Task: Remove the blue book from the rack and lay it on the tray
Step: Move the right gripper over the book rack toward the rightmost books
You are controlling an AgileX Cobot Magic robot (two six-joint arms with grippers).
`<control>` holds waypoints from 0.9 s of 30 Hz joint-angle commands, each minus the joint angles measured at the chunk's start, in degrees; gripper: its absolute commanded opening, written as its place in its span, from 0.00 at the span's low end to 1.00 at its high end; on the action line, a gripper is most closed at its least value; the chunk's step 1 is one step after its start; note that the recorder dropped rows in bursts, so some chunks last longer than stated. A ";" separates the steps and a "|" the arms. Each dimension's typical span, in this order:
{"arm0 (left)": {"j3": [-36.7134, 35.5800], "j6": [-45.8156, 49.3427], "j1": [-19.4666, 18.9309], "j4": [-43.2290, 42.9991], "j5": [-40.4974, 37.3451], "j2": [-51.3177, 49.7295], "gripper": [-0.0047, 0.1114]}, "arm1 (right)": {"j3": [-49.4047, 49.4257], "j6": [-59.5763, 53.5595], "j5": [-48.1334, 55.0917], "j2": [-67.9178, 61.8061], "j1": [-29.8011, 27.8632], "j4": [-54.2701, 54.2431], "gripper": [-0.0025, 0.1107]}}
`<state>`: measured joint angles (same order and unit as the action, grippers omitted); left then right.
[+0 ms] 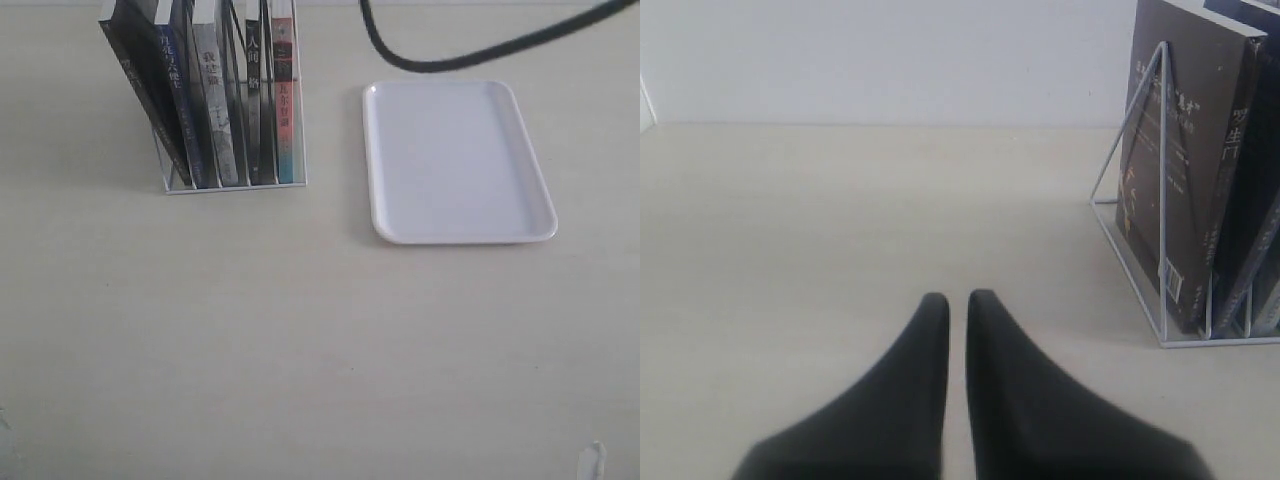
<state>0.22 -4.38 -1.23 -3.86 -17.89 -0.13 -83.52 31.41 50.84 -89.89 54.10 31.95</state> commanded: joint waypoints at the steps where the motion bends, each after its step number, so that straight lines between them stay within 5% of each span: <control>1: -0.22 0.12 0.46 -0.12 0.35 0.13 0.09 | -6.21 2.97 2.21 -3.48 -3.48 -6.76 0.02; 8: -0.22 0.12 0.46 -0.12 0.35 0.13 0.09 | -14.87 0.17 4.95 -9.14 -6.77 -11.16 0.08; 13: -0.22 0.12 0.46 -0.12 0.35 0.13 0.09 | -16.65 -0.05 3.18 -12.39 -6.77 -12.44 0.39; 27: -0.22 0.12 0.46 -0.12 0.35 0.13 0.09 | -16.70 0.33 1.91 -18.00 -6.80 -14.31 0.38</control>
<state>0.22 -4.38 -1.23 -3.86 -17.89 -0.13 -99.82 31.95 53.13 -107.58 47.48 17.65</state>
